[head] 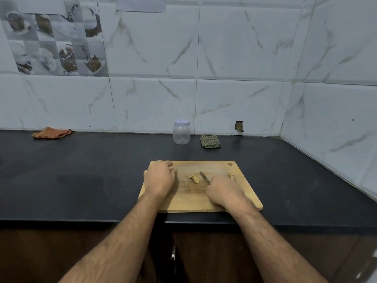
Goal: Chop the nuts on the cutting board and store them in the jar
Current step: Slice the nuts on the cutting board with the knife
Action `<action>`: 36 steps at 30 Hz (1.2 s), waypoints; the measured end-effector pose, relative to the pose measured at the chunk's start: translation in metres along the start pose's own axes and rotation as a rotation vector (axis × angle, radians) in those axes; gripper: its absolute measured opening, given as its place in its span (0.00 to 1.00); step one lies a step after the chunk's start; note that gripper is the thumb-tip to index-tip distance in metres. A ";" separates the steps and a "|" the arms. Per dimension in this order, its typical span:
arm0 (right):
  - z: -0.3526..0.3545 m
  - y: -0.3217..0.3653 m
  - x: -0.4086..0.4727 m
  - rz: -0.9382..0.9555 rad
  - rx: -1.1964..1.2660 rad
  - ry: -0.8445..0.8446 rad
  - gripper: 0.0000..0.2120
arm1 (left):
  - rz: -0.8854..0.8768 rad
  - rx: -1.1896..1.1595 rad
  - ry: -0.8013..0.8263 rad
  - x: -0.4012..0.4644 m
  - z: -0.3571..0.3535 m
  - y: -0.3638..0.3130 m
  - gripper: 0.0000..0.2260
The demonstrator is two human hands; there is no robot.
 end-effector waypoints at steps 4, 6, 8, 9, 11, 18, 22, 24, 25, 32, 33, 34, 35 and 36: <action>-0.004 0.002 0.001 0.021 -0.001 0.021 0.12 | -0.123 0.020 -0.024 -0.008 0.003 -0.035 0.11; -0.005 0.005 -0.001 0.035 0.002 0.014 0.12 | -0.102 -0.059 0.097 -0.008 -0.013 -0.044 0.10; -0.005 0.006 -0.001 0.054 0.019 0.005 0.11 | -0.067 -0.105 0.236 -0.008 -0.031 -0.048 0.09; -0.006 0.006 -0.001 0.062 0.029 0.008 0.11 | -0.047 -0.114 0.288 -0.007 -0.037 -0.047 0.09; -0.009 0.005 -0.002 0.072 0.047 0.019 0.08 | -0.004 -0.148 0.333 -0.007 -0.043 -0.043 0.11; -0.008 0.007 0.001 0.065 0.034 -0.033 0.11 | 0.050 -0.250 0.353 -0.005 -0.045 -0.031 0.15; -0.007 0.013 0.003 0.068 -0.029 -0.049 0.13 | 0.035 -0.294 0.334 -0.007 -0.045 -0.029 0.13; -0.006 0.016 0.004 0.075 -0.053 -0.053 0.13 | -0.003 -0.301 0.322 -0.008 -0.045 -0.032 0.10; -0.006 0.018 0.005 0.079 -0.068 -0.053 0.13 | -0.023 -0.293 0.315 -0.010 -0.045 -0.033 0.09; -0.010 0.022 0.009 0.084 -0.091 -0.050 0.14 | -0.042 -0.260 0.300 -0.011 -0.047 -0.033 0.13; -0.010 0.022 0.009 0.080 -0.093 -0.051 0.14 | -0.045 -0.260 0.296 -0.011 -0.046 -0.033 0.13; -0.011 0.021 0.010 0.076 -0.096 -0.054 0.13 | -0.049 -0.259 0.289 -0.011 -0.045 -0.033 0.13; -0.011 0.021 0.011 0.074 -0.096 -0.057 0.13 | -0.053 -0.258 0.283 -0.011 -0.043 -0.034 0.12; -0.011 0.020 0.011 0.071 -0.091 -0.058 0.13 | -0.056 -0.257 0.280 -0.011 -0.043 -0.034 0.12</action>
Point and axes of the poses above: each hand's wrist, its own x-axis towards the middle knuckle, its own z-axis out of the back of the hand, y = z × x, the point moved 10 cm from there along x, towards the middle knuckle, and after that the axes turned 2 degrees about x, right-handed, at the moved point
